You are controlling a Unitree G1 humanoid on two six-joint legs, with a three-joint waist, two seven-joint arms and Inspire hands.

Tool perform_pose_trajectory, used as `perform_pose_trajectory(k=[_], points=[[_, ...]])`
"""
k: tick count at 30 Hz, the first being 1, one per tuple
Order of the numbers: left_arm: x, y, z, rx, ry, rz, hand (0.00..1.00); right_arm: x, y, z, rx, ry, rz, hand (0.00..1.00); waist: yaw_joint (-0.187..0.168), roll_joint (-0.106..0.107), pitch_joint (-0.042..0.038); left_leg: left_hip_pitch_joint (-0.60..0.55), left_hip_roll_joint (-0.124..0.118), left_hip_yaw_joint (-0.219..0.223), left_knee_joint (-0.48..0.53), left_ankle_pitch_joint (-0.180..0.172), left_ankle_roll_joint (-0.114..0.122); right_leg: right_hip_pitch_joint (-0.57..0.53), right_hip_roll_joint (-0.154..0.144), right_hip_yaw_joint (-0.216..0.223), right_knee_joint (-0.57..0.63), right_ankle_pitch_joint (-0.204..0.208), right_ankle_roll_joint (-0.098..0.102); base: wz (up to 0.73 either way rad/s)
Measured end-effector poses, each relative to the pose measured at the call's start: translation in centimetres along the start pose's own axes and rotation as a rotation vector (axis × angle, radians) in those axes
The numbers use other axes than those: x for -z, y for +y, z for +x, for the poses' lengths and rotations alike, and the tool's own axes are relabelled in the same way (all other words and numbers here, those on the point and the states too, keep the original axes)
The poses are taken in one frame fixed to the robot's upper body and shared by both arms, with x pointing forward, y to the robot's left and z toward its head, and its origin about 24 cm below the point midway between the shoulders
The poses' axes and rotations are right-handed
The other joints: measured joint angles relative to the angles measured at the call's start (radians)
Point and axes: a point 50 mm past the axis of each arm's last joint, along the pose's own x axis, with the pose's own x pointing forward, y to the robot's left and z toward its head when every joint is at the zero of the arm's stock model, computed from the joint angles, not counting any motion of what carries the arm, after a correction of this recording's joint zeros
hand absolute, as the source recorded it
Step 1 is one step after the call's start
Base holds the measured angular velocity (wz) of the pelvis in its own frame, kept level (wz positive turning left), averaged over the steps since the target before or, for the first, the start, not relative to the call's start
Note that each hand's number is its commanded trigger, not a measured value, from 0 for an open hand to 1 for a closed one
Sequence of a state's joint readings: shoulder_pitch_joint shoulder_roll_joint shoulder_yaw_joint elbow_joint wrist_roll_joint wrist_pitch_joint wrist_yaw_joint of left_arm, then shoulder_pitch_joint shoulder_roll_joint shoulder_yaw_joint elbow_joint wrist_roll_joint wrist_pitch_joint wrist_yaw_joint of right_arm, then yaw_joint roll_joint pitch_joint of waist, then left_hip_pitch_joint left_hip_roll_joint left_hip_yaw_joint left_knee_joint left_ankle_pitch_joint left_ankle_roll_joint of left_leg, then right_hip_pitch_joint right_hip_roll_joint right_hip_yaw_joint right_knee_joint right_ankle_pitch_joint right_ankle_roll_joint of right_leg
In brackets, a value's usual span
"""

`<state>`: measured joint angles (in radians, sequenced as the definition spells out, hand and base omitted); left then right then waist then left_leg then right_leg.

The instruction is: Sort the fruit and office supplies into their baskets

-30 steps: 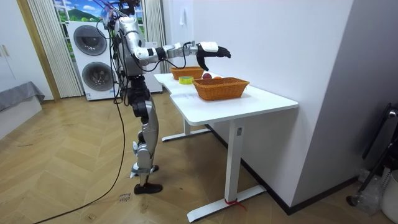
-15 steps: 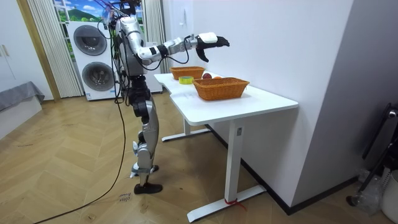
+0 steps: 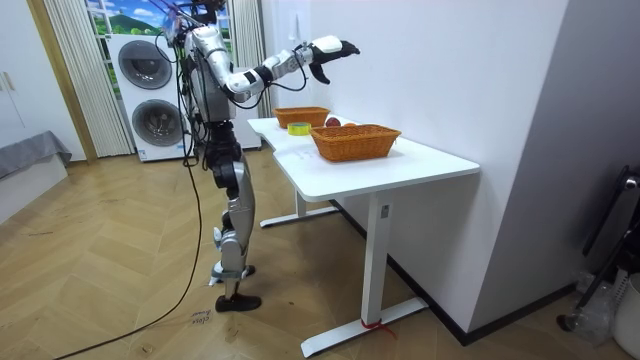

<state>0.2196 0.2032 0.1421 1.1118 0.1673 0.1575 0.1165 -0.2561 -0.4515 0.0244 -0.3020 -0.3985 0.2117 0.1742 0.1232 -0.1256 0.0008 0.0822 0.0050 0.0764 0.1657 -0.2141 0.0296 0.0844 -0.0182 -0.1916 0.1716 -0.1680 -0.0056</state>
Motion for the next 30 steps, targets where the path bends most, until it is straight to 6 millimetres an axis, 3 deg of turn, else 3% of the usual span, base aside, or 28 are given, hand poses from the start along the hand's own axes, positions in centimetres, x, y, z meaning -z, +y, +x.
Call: perform_pose_trajectory(k=[4, 9, 30], points=[[-0.5, -0.1, 0.0, 0.005, -0.014, 0.005, 0.00, -0.7, 1.7, 0.1, -0.100, -0.027, 0.025, 0.00, 0.021, -0.004, -0.0013, 0.001, -0.001, -0.007, 0.003, 0.000, 0.000, 0.002, -0.001, -0.004, -0.001, 0.000, 0.000, 0.03], [-0.2, -0.2, 0.0, 0.006, -0.004, 0.006, 0.00, -1.0, 2.3, 0.1, -0.132, -0.036, 0.030, 0.00, 0.043, -0.012, 0.0028, -0.001, -0.001, -0.021, 0.002, 0.000, 0.000, 0.004, -0.001, -0.012, -0.002, 0.000, 0.000, 0.07], [-0.6, -0.6, -0.1, 0.022, -0.009, 0.027, 0.00, -2.3, 6.9, -0.1, -0.350, -0.035, 0.072, 0.00, 0.083, -0.020, 0.0035, -0.008, -0.003, -0.040, 0.002, 0.000, 0.000, 0.004, -0.002, -0.034, -0.003, 0.000, 0.000, 0.02]])
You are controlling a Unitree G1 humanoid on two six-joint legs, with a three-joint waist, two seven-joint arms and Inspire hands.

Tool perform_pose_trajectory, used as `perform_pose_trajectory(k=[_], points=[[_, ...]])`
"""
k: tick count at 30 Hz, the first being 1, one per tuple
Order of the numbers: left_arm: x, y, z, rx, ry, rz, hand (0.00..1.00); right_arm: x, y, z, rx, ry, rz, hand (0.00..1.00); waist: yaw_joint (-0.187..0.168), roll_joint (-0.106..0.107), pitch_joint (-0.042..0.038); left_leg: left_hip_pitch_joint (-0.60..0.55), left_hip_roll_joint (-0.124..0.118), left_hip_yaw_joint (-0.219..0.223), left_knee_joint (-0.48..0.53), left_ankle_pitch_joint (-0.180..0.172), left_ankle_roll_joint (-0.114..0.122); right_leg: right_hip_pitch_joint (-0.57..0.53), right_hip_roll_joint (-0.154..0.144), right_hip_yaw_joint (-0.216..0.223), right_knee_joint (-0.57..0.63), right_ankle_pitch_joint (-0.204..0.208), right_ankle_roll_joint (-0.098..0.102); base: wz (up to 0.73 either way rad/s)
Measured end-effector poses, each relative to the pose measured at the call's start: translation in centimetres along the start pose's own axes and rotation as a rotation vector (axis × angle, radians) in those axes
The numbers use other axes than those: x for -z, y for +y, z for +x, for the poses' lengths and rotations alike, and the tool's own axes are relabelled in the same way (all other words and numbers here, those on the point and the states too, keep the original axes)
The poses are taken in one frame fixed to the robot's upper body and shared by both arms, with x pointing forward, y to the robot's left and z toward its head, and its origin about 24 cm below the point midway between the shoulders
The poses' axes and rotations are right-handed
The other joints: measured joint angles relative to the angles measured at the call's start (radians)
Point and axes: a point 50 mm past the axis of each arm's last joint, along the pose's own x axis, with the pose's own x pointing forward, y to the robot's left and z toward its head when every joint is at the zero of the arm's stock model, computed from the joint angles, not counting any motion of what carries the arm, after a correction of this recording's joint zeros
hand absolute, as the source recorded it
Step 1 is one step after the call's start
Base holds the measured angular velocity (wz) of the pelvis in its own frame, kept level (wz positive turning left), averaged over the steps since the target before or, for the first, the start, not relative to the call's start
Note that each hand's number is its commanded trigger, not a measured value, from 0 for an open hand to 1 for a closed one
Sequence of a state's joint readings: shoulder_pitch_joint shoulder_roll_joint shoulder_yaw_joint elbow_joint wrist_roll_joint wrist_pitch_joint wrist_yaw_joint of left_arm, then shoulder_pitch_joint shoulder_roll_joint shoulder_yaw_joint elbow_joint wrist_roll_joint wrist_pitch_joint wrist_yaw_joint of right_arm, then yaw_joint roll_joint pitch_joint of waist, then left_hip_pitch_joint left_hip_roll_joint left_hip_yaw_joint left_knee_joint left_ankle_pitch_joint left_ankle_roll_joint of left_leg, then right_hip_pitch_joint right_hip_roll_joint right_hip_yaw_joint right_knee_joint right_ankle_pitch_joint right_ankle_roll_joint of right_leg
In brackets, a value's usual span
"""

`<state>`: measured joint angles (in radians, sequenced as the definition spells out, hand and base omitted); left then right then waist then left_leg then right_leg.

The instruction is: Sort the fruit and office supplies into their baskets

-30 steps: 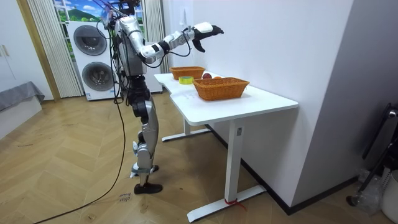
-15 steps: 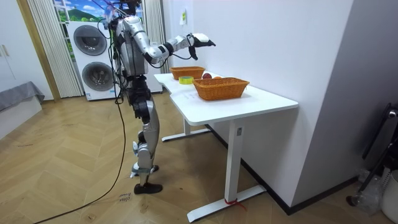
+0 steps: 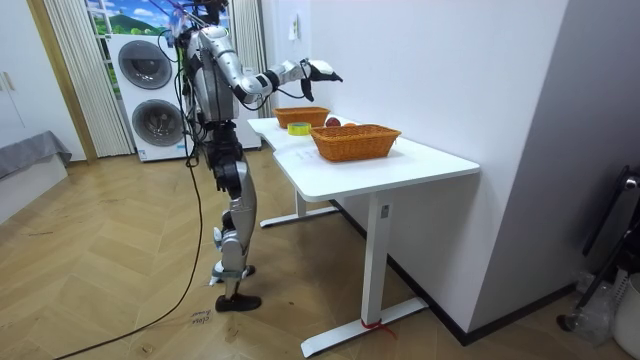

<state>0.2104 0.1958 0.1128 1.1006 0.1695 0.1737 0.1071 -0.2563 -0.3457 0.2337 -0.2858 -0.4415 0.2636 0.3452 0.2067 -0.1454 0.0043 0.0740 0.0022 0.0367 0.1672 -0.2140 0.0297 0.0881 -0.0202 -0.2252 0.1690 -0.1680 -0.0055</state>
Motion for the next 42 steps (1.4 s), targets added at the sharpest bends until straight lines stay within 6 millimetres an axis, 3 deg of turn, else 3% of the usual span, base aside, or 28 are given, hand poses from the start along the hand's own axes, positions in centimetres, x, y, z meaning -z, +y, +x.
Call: perform_pose_trajectory(k=[6, 20, 25, 42], points=[[0.0, 0.0, 0.0, 0.000, 0.001, 0.006, 0.00, 1.3, 1.8, 0.6, -0.087, 0.058, 0.045, 0.00, 0.010, 0.005, 0.0036, -0.001, -0.001, -0.010, 0.002, 0.000, 0.000, 0.007, -0.001, -0.006, -0.001, 0.000, 0.000, 0.06], [-0.3, -0.1, 0.0, 0.003, -0.010, 0.019, 0.00, 1.2, 2.1, 0.8, -0.094, 0.052, 0.070, 0.00, 0.024, 0.007, 0.0060, -0.019, -0.001, -0.029, 0.003, 0.001, -0.001, -0.002, -0.001, -0.024, -0.002, 0.000, 0.000, 0.04], [-1.3, 0.0, 0.1, 0.001, -0.034, 0.016, 0.00, 1.6, 2.6, 1.0, -0.107, 0.054, 0.151, 0.00, 0.048, 0.002, 0.0080, -0.019, -0.001, -0.029, 0.009, 0.001, -0.001, -0.002, 0.000, -0.022, -0.002, 0.000, 0.000, 0.00], [-0.9, -0.1, 0.0, -0.014, -0.021, 0.016, 0.00, 1.8, 3.2, 1.2, -0.102, 0.063, 0.184, 0.00, 0.052, -0.001, 0.0102, -0.023, -0.001, -0.028, 0.013, 0.001, -0.002, -0.002, -0.001, -0.022, -0.001, 0.000, 0.000, 0.00]])
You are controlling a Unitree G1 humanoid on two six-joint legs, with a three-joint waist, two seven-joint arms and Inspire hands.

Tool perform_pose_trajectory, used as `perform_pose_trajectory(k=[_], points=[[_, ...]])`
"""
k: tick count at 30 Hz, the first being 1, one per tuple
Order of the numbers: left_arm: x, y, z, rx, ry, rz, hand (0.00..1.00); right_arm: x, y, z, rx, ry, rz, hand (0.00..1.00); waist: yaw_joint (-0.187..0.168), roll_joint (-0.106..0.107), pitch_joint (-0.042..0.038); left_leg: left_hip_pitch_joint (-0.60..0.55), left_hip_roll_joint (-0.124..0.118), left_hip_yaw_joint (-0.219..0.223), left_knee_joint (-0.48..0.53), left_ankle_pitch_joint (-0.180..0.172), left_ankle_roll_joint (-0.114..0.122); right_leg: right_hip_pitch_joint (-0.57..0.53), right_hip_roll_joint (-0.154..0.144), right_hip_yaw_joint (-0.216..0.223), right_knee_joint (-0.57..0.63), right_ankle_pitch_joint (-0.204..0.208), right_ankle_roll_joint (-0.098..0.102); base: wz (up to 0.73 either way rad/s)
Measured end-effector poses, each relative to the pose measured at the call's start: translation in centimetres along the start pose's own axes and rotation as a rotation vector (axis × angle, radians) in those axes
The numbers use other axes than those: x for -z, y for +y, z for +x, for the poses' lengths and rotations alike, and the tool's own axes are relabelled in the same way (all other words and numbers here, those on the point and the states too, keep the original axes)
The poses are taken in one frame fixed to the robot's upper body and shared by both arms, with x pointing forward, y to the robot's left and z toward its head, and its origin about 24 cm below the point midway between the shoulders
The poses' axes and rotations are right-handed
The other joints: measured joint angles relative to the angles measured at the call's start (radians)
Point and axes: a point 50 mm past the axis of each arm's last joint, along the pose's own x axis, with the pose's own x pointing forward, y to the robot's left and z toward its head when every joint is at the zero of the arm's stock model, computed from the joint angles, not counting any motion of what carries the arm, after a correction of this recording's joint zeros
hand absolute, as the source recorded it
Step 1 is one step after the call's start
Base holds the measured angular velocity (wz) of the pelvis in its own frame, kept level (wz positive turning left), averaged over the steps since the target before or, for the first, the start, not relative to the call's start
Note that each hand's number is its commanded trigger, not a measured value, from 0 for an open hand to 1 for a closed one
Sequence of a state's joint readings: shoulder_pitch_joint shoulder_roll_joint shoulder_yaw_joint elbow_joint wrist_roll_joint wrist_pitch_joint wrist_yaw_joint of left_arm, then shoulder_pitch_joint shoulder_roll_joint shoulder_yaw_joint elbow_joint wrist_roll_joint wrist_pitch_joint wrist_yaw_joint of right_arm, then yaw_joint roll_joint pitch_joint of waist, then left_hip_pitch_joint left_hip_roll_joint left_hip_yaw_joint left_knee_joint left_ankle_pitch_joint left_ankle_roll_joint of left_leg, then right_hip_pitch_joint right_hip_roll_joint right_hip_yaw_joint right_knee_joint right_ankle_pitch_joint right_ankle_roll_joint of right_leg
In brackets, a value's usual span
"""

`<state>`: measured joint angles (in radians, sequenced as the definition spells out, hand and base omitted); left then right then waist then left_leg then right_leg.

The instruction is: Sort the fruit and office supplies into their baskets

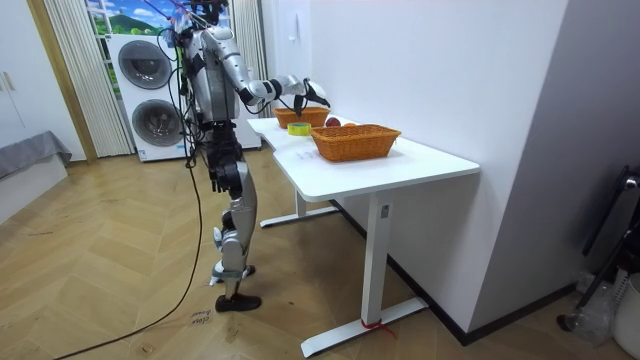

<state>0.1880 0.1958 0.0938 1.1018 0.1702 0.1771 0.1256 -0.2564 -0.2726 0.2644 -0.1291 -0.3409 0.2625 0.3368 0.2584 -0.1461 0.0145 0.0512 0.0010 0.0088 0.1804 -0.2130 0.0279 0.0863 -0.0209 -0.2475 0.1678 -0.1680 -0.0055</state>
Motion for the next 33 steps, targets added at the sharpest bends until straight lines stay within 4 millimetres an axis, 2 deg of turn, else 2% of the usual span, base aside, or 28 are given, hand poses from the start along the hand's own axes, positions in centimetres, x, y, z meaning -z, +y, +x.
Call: perform_pose_trajectory(k=[14, 23, 29, 33], points=[[0.0, 0.1, 0.0, -0.002, 0.000, 0.001, 0.00, -0.1, -0.1, 0.0, 0.016, -0.004, 0.001, 0.00, 0.000, -0.006, -0.0040, 0.000, 0.000, 0.002, 0.005, 0.000, 0.000, 0.000, -0.001, -0.002, 0.000, 0.000, 0.000, 0.00], [0.1, 0.0, 0.0, 0.001, 0.013, 0.003, 0.00, -1.5, -1.1, 0.7, 0.028, -0.051, -0.026, 0.00, 0.001, -0.007, -0.0049, 0.000, 0.000, 0.004, 0.006, 0.000, 0.000, 0.000, -0.001, -0.002, 0.000, 0.000, 0.000, 0.00], [0.2, 0.0, 0.0, 0.001, 0.018, 0.003, 0.00, -1.6, 0.0, 1.0, -0.019, -0.059, -0.008, 0.00, 0.016, -0.007, -0.0050, 0.004, -0.001, 0.003, 0.006, 0.000, 0.000, 0.004, -0.003, -0.008, 0.000, 0.000, 0.000, 0.01], [0.2, -0.1, 0.0, 0.021, 0.029, 0.008, 0.00, -0.9, 0.6, 1.3, -0.039, -0.019, 0.027, 0.00, 0.025, -0.008, -0.0057, -0.002, -0.005, -0.012, 0.002, 0.001, 0.001, 0.006, -0.007, -0.030, 0.000, 0.000, 0.000, 0.10]])
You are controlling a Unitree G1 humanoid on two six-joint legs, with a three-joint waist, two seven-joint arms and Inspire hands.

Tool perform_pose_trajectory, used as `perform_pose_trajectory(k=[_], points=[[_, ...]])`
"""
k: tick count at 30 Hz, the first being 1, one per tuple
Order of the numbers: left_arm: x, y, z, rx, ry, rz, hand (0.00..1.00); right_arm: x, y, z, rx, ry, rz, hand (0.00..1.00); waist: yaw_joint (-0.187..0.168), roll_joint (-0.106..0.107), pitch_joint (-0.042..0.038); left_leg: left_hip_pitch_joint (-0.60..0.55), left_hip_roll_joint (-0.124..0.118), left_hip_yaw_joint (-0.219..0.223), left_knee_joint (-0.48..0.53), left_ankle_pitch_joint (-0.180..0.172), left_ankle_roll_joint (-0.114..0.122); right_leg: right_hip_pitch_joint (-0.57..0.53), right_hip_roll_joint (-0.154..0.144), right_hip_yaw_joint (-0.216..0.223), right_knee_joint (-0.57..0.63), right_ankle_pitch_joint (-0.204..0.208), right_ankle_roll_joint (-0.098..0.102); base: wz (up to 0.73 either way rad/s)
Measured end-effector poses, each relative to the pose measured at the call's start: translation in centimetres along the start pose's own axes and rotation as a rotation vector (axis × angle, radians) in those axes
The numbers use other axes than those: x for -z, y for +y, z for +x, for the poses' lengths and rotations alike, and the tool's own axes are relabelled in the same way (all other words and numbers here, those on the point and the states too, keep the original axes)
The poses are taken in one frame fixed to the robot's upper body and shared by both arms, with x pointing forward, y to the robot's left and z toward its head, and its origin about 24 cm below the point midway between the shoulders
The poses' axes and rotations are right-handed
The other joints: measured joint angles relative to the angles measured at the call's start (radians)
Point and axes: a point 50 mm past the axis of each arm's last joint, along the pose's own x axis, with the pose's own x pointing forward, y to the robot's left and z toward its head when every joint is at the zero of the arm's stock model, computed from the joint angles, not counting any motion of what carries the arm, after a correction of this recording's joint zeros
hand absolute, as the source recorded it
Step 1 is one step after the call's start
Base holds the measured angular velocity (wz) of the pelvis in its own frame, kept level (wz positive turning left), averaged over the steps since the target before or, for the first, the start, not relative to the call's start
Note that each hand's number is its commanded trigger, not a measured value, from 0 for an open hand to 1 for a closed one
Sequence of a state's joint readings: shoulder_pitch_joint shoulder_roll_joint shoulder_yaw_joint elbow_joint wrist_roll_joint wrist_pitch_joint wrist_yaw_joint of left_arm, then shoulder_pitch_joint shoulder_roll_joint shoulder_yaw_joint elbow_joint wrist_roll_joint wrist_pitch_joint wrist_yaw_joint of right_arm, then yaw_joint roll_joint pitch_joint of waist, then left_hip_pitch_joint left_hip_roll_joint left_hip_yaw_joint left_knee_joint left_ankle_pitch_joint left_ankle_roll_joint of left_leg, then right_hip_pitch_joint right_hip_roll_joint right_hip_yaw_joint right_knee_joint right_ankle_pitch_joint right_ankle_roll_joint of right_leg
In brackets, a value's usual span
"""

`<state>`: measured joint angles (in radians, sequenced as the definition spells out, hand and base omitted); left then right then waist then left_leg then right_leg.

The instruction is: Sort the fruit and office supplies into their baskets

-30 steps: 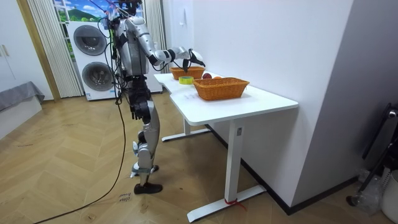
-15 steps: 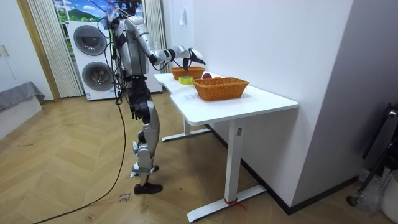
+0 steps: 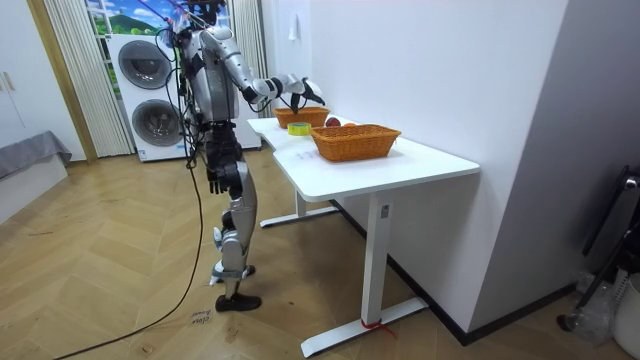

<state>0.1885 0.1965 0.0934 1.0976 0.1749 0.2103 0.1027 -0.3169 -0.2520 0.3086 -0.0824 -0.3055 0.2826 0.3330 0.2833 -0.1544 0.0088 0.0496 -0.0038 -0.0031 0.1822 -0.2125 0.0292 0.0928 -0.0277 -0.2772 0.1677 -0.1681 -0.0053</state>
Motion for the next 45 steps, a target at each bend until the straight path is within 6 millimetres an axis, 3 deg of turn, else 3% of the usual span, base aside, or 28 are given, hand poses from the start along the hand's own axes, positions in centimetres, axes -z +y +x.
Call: perform_pose_trajectory(k=[12, 19, 26, 45], points=[[-0.1, 0.1, 0.0, 0.006, 0.011, 0.069, 0.00, 2.7, 1.1, 1.3, -0.039, 0.129, 0.063, 0.00, 0.051, 0.001, 0.0017, -0.008, -0.007, -0.005, 0.000, 0.002, 0.004, -0.004, -0.007, -0.028, -0.001, 0.000, 0.001, 0.02], [0.0, 0.2, 0.0, -0.004, 0.011, 0.069, 0.00, 3.6, 1.4, 1.5, -0.032, 0.161, 0.125, 0.00, 0.054, 0.005, 0.0046, -0.008, -0.008, -0.020, 0.004, 0.003, 0.005, 0.003, -0.008, -0.035, -0.002, -0.001, 0.001, 0.07], [-0.1, 0.2, 0.0, -0.015, 0.010, 0.068, 0.00, 3.6, 1.4, 1.5, -0.015, 0.158, 0.147, 0.00, 0.054, 0.009, 0.0072, -0.010, -0.008, -0.024, 0.003, 0.003, 0.005, 0.004, -0.008, -0.042, -0.001, -0.001, 0.002, 0.01], [-0.2, 0.2, -0.1, -0.025, 0.023, 0.070, 0.00, 3.3, 1.7, 1.8, -0.013, 0.150, 0.128, 0.00, 0.061, 0.016, 0.0045, -0.013, -0.008, -0.029, 0.005, 0.003, 0.004, 0.001, -0.008, -0.048, -0.002, -0.001, 0.002, 0.00]])
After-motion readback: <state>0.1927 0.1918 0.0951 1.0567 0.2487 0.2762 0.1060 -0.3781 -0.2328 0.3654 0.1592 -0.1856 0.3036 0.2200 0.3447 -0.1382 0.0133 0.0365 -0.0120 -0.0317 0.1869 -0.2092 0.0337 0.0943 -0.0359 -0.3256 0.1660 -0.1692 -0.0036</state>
